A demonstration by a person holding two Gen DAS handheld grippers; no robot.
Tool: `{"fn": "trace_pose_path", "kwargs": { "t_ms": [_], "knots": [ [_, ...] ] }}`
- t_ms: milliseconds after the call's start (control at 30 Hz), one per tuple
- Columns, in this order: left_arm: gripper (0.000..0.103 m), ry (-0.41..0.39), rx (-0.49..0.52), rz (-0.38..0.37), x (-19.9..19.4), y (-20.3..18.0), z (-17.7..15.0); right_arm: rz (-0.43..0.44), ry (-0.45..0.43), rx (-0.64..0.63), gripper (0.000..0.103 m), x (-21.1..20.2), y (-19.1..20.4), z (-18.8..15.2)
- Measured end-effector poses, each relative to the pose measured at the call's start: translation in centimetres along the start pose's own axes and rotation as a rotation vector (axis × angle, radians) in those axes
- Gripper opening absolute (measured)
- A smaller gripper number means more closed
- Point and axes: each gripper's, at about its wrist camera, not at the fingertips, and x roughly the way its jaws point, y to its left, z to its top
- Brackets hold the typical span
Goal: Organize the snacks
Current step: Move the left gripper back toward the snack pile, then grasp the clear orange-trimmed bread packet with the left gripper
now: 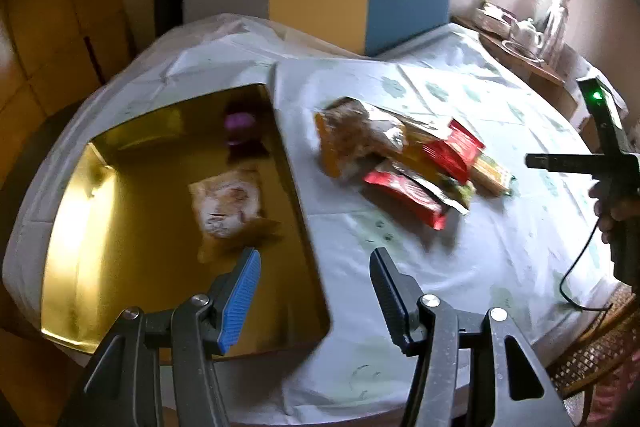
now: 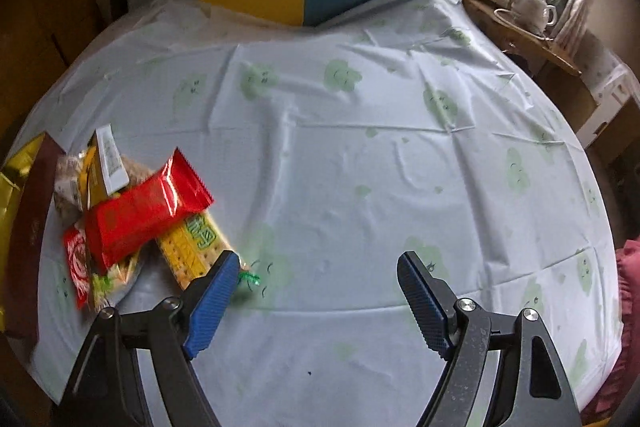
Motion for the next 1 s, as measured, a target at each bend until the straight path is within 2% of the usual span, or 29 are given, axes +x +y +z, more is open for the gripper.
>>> {"fn": "trace_pose_path", "kwargs": {
  "t_ms": [233, 400, 467, 533, 600, 633, 767, 800, 833, 867, 933, 1000],
  "knots": [
    [0.058, 0.026, 0.035, -0.068, 0.7, -2.2, 1.2, 0.017, 0.01, -0.015, 0.082, -0.1, 0.4, -0.3],
    [0.058, 0.031, 0.108, -0.102, 1.2, -3.8, 2.4, 0.024, -0.001, 0.008, 0.082, -0.3, -0.1, 0.0],
    [0.056, 0.07, 0.071, -0.151, 2.1, -3.6, 3.5, 0.021, -0.005, 0.011, 0.082, -0.4, -0.1, 0.1],
    [0.05, 0.087, 0.025, -0.201, 2.6, -3.3, 4.9, 0.022, -0.008, 0.015, 0.082, -0.4, -0.2, 0.2],
    [0.048, 0.073, 0.002, -0.205, 2.9, -3.0, 6.6, 0.028, -0.013, 0.015, 0.082, -0.5, -0.2, 0.2],
    [0.048, 0.067, 0.012, -0.181, 3.1, -3.2, 7.3, 0.028, -0.014, 0.014, 0.082, -0.5, -0.2, 0.2],
    [0.048, 0.087, 0.14, -0.145, 4.2, -4.8, 9.6, 0.033, -0.025, 0.008, 0.082, -0.8, 0.0, 0.3],
    [0.051, 0.09, 0.177, -0.124, 4.5, -5.1, 10.0, 0.036, -0.026, 0.009, 0.082, -0.9, -0.1, 0.3],
    [0.054, 0.086, 0.272, -0.089, 4.7, -5.9, 10.3, 0.038, -0.028, 0.011, 0.083, -1.0, -0.1, 0.3],
    [0.064, 0.061, 0.426, -0.052, 5.0, -7.1, 10.5, 0.04, -0.033, 0.013, 0.083, -1.1, -0.2, 0.3],
    [0.075, 0.029, 0.615, 0.002, 6.0, -8.0, 10.5, 0.054, -0.039, 0.022, 0.084, -1.3, -0.3, 0.4],
    [0.075, 0.065, 0.68, -0.004, 7.6, -7.7, 10.8, 0.062, -0.043, 0.029, 0.084, -1.4, -0.4, 0.5]
  ]
}}
